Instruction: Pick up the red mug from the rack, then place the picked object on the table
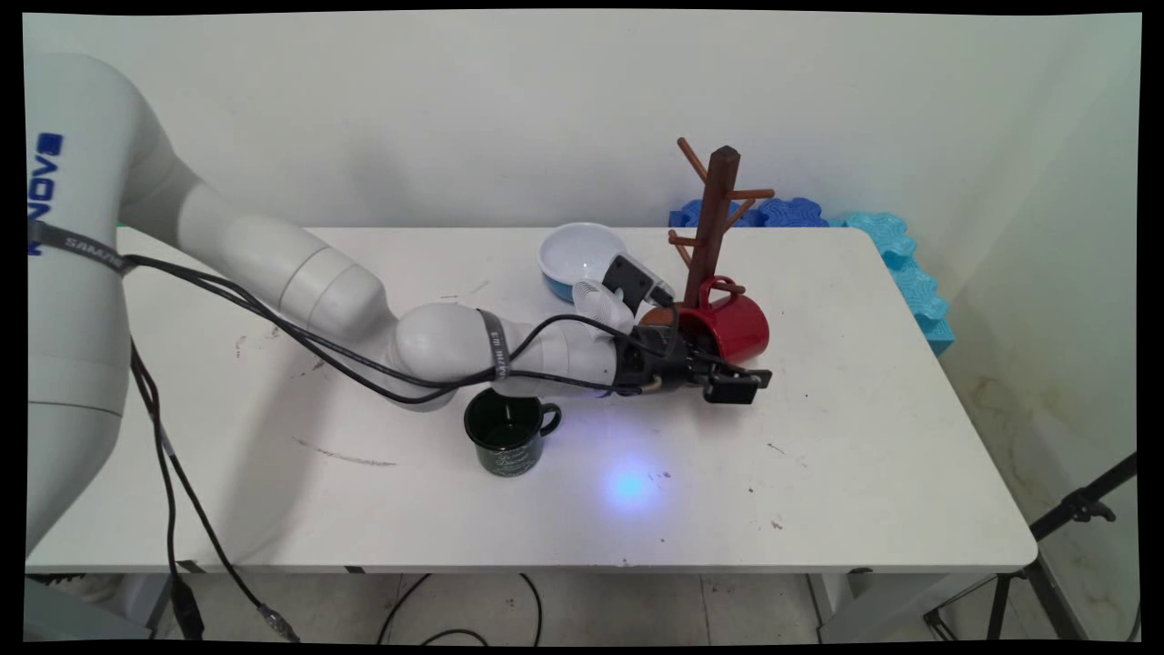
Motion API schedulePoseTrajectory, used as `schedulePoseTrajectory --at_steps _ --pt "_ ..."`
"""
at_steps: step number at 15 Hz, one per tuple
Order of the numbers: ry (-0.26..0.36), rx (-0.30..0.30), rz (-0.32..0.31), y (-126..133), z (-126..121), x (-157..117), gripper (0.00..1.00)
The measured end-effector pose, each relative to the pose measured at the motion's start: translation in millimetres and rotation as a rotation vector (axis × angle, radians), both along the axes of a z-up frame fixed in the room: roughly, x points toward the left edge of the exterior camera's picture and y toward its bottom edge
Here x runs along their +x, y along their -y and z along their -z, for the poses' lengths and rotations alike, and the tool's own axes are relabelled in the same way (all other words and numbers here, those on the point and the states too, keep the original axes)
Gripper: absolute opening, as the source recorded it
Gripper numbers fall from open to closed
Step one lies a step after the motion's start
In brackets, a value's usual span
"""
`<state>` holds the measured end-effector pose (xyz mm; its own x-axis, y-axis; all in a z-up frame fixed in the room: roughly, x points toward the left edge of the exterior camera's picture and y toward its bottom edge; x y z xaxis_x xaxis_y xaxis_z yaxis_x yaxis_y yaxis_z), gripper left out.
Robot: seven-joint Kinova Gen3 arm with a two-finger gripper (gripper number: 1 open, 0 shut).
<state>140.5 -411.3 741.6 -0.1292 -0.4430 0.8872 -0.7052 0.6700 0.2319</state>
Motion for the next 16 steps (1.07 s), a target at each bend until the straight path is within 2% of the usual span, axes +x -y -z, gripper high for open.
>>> schedulePoseTrajectory --at_steps 8,9,16 --pt "-0.002 -0.028 -0.007 8 10 -10 1.00" --pt "-0.001 -0.028 -0.009 9 11 -11 0.00" --pt "0.011 -0.034 -0.017 13 11 -12 0.00"
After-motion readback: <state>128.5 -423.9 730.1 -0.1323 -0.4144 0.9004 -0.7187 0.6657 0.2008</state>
